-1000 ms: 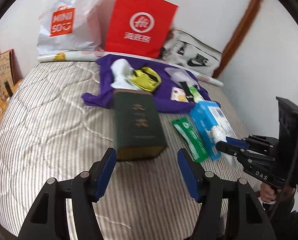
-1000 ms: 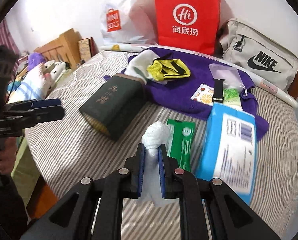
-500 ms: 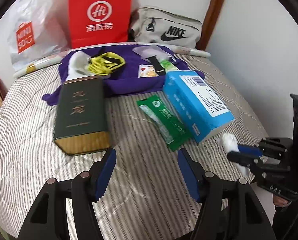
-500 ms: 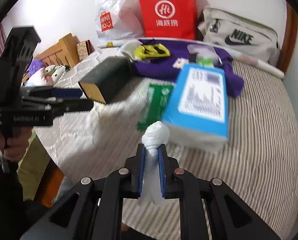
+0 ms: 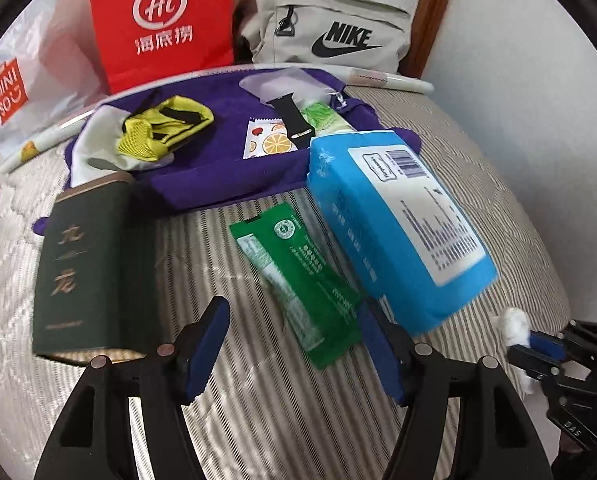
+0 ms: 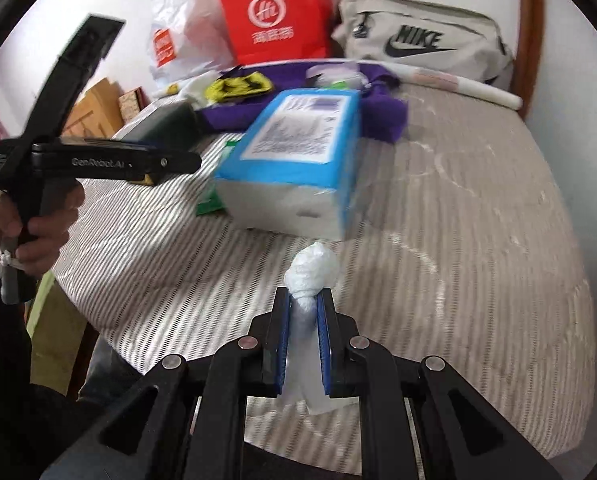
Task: Organize soft objects
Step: 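Lift the white tissue with the right gripper and hold it above the bed, then grasp the green sachet with the left gripper while the right holds the white tissue, then lift the green sachet with the left gripper toward the purple towel while the right holds the tissue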
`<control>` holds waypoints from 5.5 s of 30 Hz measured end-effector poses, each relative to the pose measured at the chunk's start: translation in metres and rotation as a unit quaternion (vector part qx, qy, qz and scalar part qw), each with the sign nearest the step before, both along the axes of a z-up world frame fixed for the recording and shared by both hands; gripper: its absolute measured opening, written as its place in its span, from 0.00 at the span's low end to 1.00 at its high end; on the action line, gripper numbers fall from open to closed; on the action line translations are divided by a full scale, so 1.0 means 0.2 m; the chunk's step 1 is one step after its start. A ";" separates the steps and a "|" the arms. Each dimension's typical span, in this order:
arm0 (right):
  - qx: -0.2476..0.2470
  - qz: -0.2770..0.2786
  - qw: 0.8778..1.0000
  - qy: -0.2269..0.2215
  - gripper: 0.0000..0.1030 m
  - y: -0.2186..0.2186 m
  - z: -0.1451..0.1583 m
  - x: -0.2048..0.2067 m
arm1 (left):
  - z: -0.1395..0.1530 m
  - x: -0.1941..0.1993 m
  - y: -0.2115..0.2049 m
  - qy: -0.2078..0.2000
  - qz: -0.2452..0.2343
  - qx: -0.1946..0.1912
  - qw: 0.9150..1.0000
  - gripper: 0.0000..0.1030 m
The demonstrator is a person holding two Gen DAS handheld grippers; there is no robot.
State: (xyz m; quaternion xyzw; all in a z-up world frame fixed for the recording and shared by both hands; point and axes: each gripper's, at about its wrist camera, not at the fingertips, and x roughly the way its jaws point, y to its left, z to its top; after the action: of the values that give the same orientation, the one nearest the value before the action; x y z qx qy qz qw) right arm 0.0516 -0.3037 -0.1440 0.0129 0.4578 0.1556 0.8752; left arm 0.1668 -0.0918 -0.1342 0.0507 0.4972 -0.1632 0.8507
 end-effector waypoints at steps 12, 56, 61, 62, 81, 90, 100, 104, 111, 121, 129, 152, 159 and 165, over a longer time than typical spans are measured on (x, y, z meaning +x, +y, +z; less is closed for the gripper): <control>-0.003 -0.018 0.999 -0.041 0.13 -0.11 0.14 0.01 | -0.13 0.16 -0.05 0.039 0.042 0.007 0.998 0.64; 0.019 -0.011 0.996 -0.088 0.13 0.01 0.30 0.31 | -0.19 0.27 -0.06 0.052 0.018 -0.006 0.998 0.63; 0.024 -0.015 0.996 -0.085 0.13 0.02 0.29 0.36 | -0.19 0.27 -0.06 0.042 0.009 0.000 0.999 0.64; 0.025 -0.014 0.996 -0.085 0.13 0.02 0.29 0.37 | -0.19 0.27 -0.06 0.042 0.008 0.000 0.999 0.64; 0.027 -0.002 0.994 -0.107 0.13 0.09 0.36 0.47 | -0.20 0.17 -0.08 0.044 0.009 0.071 0.996 0.65; 0.029 0.004 0.994 -0.105 0.13 0.13 0.35 0.58 | -0.18 0.12 -0.07 0.021 0.003 0.063 0.998 0.38; 0.027 0.011 0.994 -0.104 0.13 0.17 0.35 0.62 | -0.15 0.06 0.01 0.037 -0.005 0.015 0.999 0.21; 0.024 0.010 0.995 -0.097 0.13 0.18 0.32 0.65 | -0.13 -0.02 0.03 0.042 -0.016 -0.004 0.999 0.20; 0.014 0.016 0.995 -0.093 0.13 0.20 0.30 0.70 | -0.10 -0.13 0.09 0.044 -0.020 -0.017 0.999 0.20; 0.009 0.013 0.996 -0.091 0.13 0.23 0.30 0.76 | -0.04 -0.28 0.24 0.043 -0.009 -0.037 0.998 0.20; 0.009 0.008 0.996 -0.086 0.13 0.23 0.30 0.80 | 0.03 -0.35 0.35 0.045 -0.005 -0.070 0.997 0.20; 0.005 0.022 0.996 -0.087 0.13 0.34 0.31 0.99 | 0.21 -0.42 0.77 0.005 0.091 -0.090 0.992 0.20; 0.005 0.022 0.996 -0.089 0.13 0.36 0.32 1.00 | 0.24 -0.38 0.82 -0.010 0.115 -0.099 0.988 0.20; 0.003 0.018 0.996 -0.093 0.13 0.35 0.34 1.00 | 0.30 -0.36 0.80 -0.038 0.107 -0.087 0.990 0.20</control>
State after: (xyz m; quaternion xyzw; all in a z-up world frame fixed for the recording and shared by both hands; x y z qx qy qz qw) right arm 0.2518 -0.2328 -0.0756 -0.0075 0.3743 0.1736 0.9109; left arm 0.0955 0.0685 -0.0741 -0.0711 0.4512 -0.1118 0.8826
